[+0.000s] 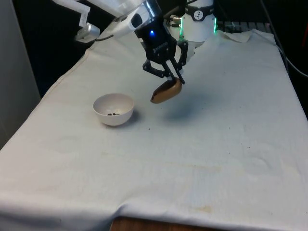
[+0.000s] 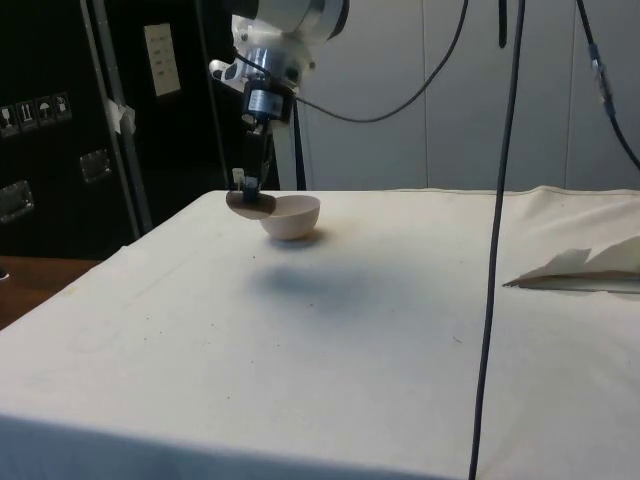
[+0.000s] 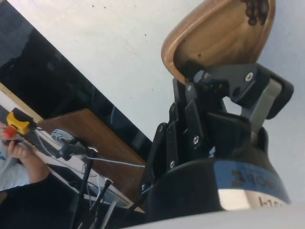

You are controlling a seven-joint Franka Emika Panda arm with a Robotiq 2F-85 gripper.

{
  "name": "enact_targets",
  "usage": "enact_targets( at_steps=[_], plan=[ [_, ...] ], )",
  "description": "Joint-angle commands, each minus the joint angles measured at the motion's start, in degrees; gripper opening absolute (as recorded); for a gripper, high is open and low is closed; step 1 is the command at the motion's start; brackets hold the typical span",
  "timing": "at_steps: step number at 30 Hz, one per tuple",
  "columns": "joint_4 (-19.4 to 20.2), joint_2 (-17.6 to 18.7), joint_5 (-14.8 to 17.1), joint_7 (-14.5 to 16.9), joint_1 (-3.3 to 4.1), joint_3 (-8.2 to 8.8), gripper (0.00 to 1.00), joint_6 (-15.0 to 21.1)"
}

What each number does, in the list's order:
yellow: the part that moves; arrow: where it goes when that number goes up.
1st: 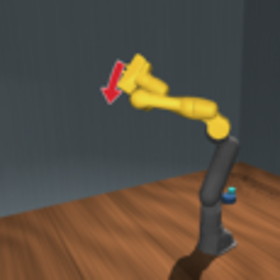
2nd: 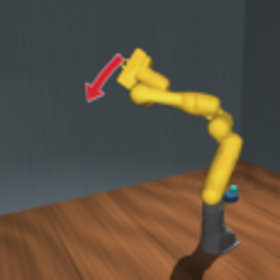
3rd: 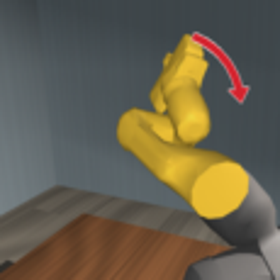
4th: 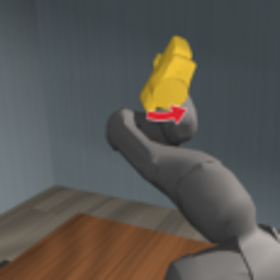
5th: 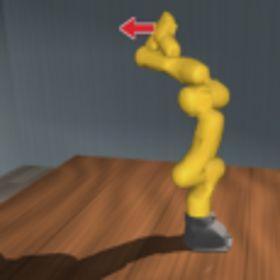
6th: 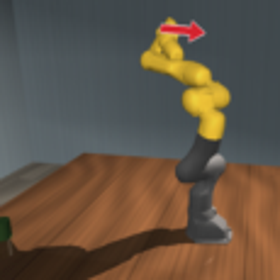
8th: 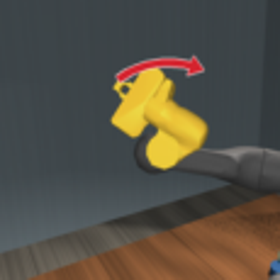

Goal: Pour the coffee beans from the cup into the bowl.

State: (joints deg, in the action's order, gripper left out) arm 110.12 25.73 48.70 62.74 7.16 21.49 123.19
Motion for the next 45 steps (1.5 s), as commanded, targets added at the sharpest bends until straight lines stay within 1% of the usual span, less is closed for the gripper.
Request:
enact_targets(
  at_steps=[1,2,3,6,9,10,11,19,20,21,22,28,29,30,31,35,38,39,40,45],
  plan=[
    [0.7,-0.5,-1.1,-1.1,0.80,0.11,0.00,1.5],
    [0.1,-0.1,-0.3,-0.2,0.00,-0.23,0.00,0.3],
    [0.7,-0.6,-1.4,-1.3,0.80,-0.17,0.00,1.8],
    [0.9,-0.8,-2.5,-2.2,0.69,-1.03,0.00,2.8],
    [0.9,-0.9,-3.3,-2.8,0.80,-1.55,0.00,3.4],
    [0.3,-0.5,-2.6,-2.0,0.00,-1.95,0.00,2.2],
    [0.9,-0.9,-3.6,-3.1,0.74,-1.78,0.00,3.6],
    [1.3,-1.3,-6.1,-5.3,0.69,-3.61,0.00,5.4],
    [0.7,-0.9,-5.5,-4.6,0.00,-4.01,0.00,4.4],
    [1.3,-1.4,-6.2,-5.4,0.69,-3.78,0.00,5.6],
    [1.5,-1.4,-6.7,-5.8,0.69,-4.18,0.00,6.0],
    [2.0,-1.7,-7.5,-6.8,0.74,-5.10,0.00,7.0],
    [1.3,-1.3,-6.9,-6.1,0.00,-5.56,0.00,6.0],
    [1.4,-1.3,-7.2,-6.2,0.00,-5.73,0.00,6.2],
    [2.2,-1.8,-7.8,-7.1,0.74,-5.50,0.00,7.5],
    [2.7,-2.1,-8.7,-8.0,0.63,-6.53,0.00,8.5],
    [3.1,-2.2,-9.3,-8.7,0.69,-7.28,0.00,9.5],
    [2.4,-1.8,-8.5,-7.7,0.00,-7.33,0.00,8.0],
    [3.2,-2.2,-9.4,-8.9,0.69,-7.45,0.00,9.7],
    [3.7,-2.3,-10.6,-9.8,0.63,-8.14,0.00,10.9]
  ],
)
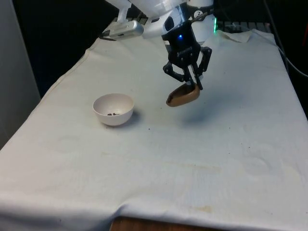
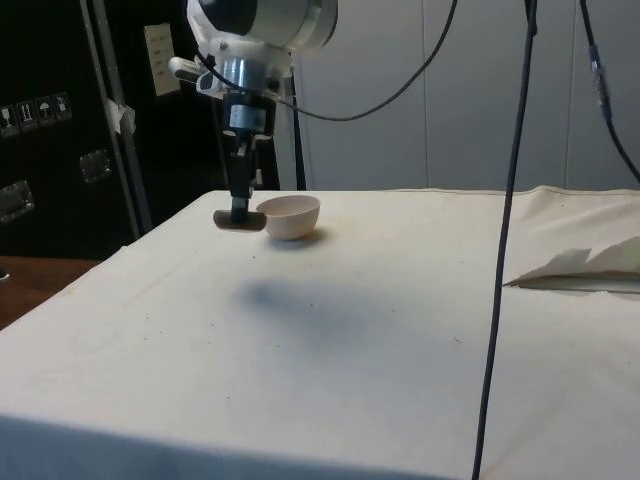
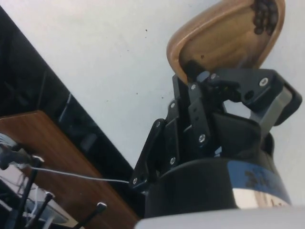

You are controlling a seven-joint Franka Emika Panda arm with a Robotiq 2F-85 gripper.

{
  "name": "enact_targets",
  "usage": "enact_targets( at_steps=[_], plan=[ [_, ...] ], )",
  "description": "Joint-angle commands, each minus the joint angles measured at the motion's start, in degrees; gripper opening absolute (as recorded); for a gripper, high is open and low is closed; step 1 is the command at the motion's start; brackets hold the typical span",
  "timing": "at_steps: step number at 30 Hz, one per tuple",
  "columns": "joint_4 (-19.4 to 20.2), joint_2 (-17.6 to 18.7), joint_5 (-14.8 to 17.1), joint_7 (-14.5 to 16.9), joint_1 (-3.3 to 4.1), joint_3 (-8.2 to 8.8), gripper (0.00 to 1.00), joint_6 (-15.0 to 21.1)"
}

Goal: Pour the coffee beans from the cup into the bowl.

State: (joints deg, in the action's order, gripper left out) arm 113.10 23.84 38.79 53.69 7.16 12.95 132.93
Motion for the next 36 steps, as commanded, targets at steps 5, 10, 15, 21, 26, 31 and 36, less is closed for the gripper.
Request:
enact_targets(
  at_steps=[5,10,15,21,26,31,36],
  plan=[
    [1.8,-0.8,-1.9,-1.3,0.57,0.17,0.00,2.4],
    [2.9,-1.2,-2.0,-0.9,0.00,-0.40,0.00,3.0],
    [5.6,-2.5,-3.2,-1.8,0.52,-0.11,0.00,5.6],
    [8.3,-3.7,-3.8,-1.9,0.57,-0.23,0.00,7.9],
    [10.9,-4.8,-4.2,-1.8,0.52,-0.46,0.00,10.3],
    [12.5,-5.5,-4.4,-1.8,0.52,-0.63,0.00,11.9],
    [15.0,-6.5,-4.7,-1.9,0.52,-0.80,0.00,14.3]
  ],
)
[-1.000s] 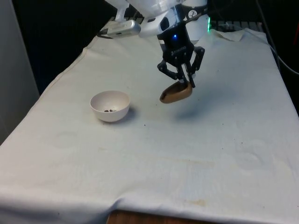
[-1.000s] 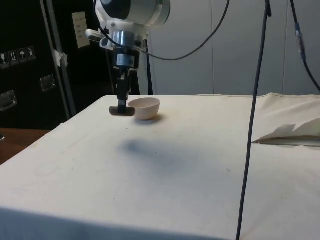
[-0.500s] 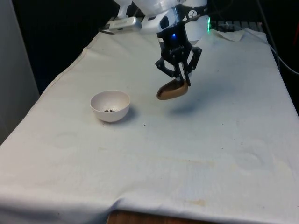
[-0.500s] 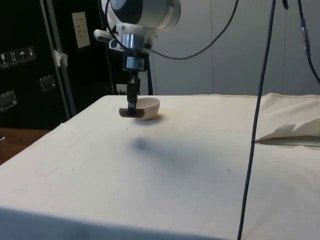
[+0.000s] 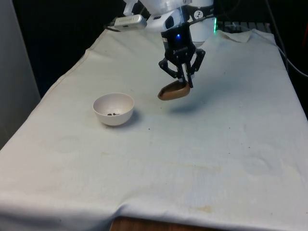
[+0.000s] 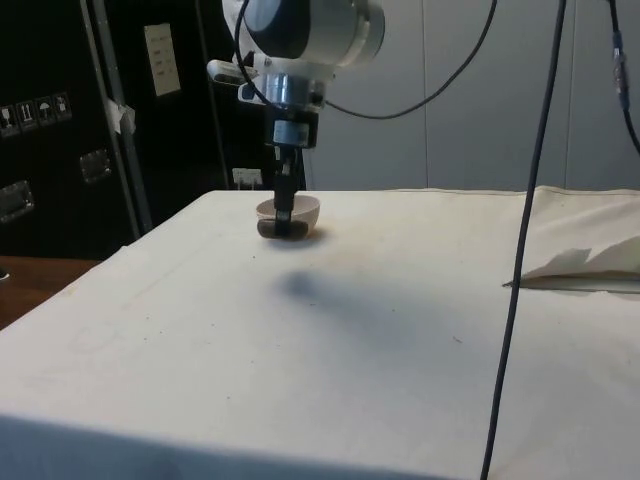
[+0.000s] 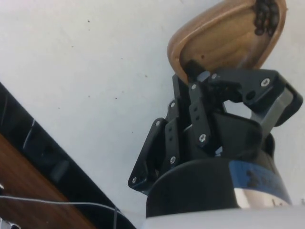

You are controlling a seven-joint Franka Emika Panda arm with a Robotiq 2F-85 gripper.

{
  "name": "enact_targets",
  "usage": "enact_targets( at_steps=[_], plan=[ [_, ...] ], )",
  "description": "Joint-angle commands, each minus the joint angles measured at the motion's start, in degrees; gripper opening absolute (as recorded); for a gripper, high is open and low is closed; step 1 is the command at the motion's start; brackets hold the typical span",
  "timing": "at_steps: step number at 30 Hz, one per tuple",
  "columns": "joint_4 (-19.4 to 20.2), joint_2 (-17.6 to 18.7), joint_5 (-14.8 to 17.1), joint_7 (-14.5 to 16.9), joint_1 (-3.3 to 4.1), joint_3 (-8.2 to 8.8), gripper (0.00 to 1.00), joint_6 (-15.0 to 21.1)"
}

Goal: Pour the coffee beans from the cup into the bowl.

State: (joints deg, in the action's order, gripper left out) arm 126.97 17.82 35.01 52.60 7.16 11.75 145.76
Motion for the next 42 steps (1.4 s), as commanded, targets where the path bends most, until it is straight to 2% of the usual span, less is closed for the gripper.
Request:
enact_targets(
  at_steps=[1,2,9,10,11,17,18,19,26,27,28,36,37,38,42],
  plan=[
    [0.4,-0.2,-0.1,0.0,0.00,0.00,0.00,0.4],
    [1.6,-0.6,-1.0,-0.8,0.52,0.40,0.00,1.9],
    [4.9,-1.9,-1.3,-0.6,0.46,0.11,0.00,5.0],
    [4.2,-1.7,-0.5,0.0,0.00,-0.29,0.00,4.1],
    [5.3,-2.1,-1.3,-0.6,0.40,0.06,0.00,5.4],
    [8.7,-3.4,-1.3,-0.1,0.34,-0.23,0.00,8.8],
    [7.8,-3.1,-0.6,0.3,-0.06,-0.52,0.00,7.6],
    [9.1,-3.6,-1.3,-0.1,0.29,-0.29,0.00,9.2],
    [12.0,-4.7,-1.1,0.4,0.23,-0.52,0.00,12.3],
    [11.2,-4.4,-0.6,0.7,-0.11,-0.80,0.00,11.1],
    [12.4,-4.9,-1.1,0.5,0.23,-0.52,0.00,12.7],
    [16.5,-6.6,-1.1,1.3,0.23,-0.74,0.00,16.7],
    [15.9,-6.4,-0.6,1.6,-0.11,-1.03,0.00,15.6],
    [16.9,-6.8,-1.1,1.3,0.17,-0.80,0.00,17.1],
    [18.7,-7.5,-1.1,1.6,0.11,-1.03,0.00,19.0]
  ],
)
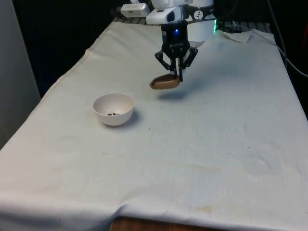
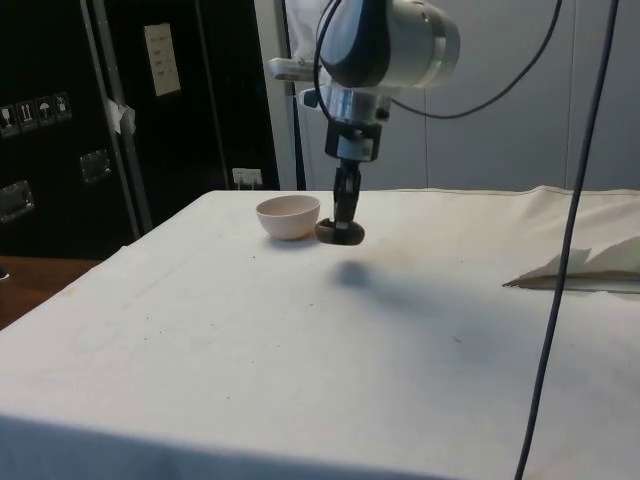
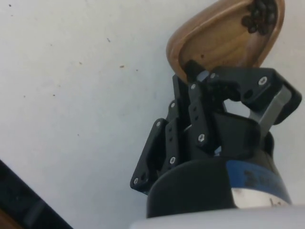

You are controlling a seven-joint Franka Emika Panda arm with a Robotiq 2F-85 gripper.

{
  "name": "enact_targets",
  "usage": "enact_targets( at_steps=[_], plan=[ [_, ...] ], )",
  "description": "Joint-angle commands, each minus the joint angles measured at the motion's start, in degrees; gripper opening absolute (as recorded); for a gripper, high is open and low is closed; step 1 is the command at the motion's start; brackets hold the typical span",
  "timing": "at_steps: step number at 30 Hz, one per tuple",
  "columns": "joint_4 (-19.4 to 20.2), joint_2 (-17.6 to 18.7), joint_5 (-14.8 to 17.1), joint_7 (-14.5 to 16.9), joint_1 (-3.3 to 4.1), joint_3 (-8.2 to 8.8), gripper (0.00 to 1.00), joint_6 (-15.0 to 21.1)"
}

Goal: Pour the coffee beans from the cup into the bowl.

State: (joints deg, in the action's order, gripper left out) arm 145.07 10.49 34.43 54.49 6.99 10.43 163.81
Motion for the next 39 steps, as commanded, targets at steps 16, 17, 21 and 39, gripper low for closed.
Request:
enact_targets(
  at_steps=[16,17,21,39],
  plan=[
    [4.2,0.6,-0.7,-0.2,0.17,-0.74,0.00,7.7],
    [4.2,1.2,-0.7,-0.3,0.23,-0.74,0.00,8.4],
    [4.3,2.0,-1.1,-0.6,0.40,-0.46,0.00,9.3],
    [4.0,2.5,-0.5,0.3,-0.29,-1.38,0.47,10.8]
  ],
)
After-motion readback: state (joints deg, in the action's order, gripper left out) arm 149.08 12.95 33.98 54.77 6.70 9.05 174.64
